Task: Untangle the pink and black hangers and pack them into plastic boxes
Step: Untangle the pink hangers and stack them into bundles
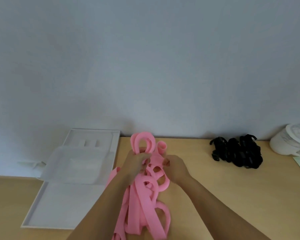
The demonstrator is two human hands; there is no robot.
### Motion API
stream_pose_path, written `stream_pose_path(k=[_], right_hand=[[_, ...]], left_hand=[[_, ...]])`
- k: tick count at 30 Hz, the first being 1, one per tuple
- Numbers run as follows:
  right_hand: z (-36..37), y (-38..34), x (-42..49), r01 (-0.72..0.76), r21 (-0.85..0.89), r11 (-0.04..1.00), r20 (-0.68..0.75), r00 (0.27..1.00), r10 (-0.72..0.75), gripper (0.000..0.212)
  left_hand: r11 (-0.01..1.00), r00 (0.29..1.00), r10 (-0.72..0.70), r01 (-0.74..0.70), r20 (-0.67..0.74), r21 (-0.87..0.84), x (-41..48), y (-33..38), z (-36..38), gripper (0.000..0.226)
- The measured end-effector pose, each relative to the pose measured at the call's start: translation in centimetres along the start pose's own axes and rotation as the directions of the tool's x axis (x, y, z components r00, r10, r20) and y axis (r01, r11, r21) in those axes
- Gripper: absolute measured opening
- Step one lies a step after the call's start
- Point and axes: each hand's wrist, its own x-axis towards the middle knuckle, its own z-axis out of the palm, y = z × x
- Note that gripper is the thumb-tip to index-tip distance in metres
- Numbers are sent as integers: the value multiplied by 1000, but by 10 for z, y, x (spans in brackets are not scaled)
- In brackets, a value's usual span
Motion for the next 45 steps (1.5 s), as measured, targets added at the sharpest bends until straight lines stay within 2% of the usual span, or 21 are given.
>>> stream_pose_path(k=[5,7,10,13,18,20,23,25,26,29,30,31,32,35,37,38,41,43,45], right_hand=[[13,5,-9,129,-191,973,8,991,-130,27],[18,6,-14,128,-172,977,-15,991,-133,28],[18,3,-16,56,42,998,-74,996,-53,13],[5,-4,-16,-16,318,948,-154,986,68,30],[-33,-21,-16,50,442,896,-238,969,63,20],[-50,-29,-17,55,546,836,-239,966,93,22],[-72,-47,-22,21,768,640,-118,987,109,27],[-83,-58,-28,0,902,432,-48,994,100,27],[-87,-62,-30,-7,950,312,-22,996,91,26],[-101,-70,-39,-32,996,-80,33,999,11,28],[-105,-72,-44,-21,990,-140,18,1000,-25,31],[-109,-75,-48,18,993,-119,-24,999,-42,32],[-112,-79,-52,83,996,-29,-85,995,-44,33],[-125,-91,-68,299,892,339,-296,953,-61,21],[-138,-100,-79,394,761,516,-426,903,-60,14],[-145,-106,-85,435,704,561,-488,871,-63,15],[-163,-124,-101,535,650,540,-595,800,-76,20],[-173,-135,-112,546,706,452,-577,813,-81,22],[-182,-145,-120,520,798,304,-518,850,-94,24]], left_hand=[[999,1000,-19,19,-2,-34,5,-7,4,17],[998,1000,-29,29,3,-54,6,-7,7,18],[998,999,-38,38,10,-49,8,-8,11,18],[1000,1000,-11,11,9,-14,8,-7,12,19],[998,998,55,-55,9,-13,6,1,9,19],[997,997,72,-72,27,-29,5,7,9,14],[994,993,112,-111,41,-12,0,17,11,4],[992,991,126,-126,34,-4,-5,23,15,12],[991,990,135,-135,34,9,-8,27,17,6],[985,982,174,-174,67,-2,-16,38,20,38],[979,976,204,-203,74,-22,-20,44,21,40],[972,969,233,-230,78,-48,-23,50,21,34],[967,965,249,-244,83,-69,-25,56,21,26],[954,951,289,-277,111,-112,-29,75,21,12],[949,941,307,-291,141,-125,-32,88,22,31],[947,937,315,-299,151,-120,-35,95,24,38],[930,917,363,-345,164,-131,-46,117,31,36],[916,904,390,-360,177,-177,-53,132,37,42],[898,886,410,-350,217,-266,-58,143,44,55]])
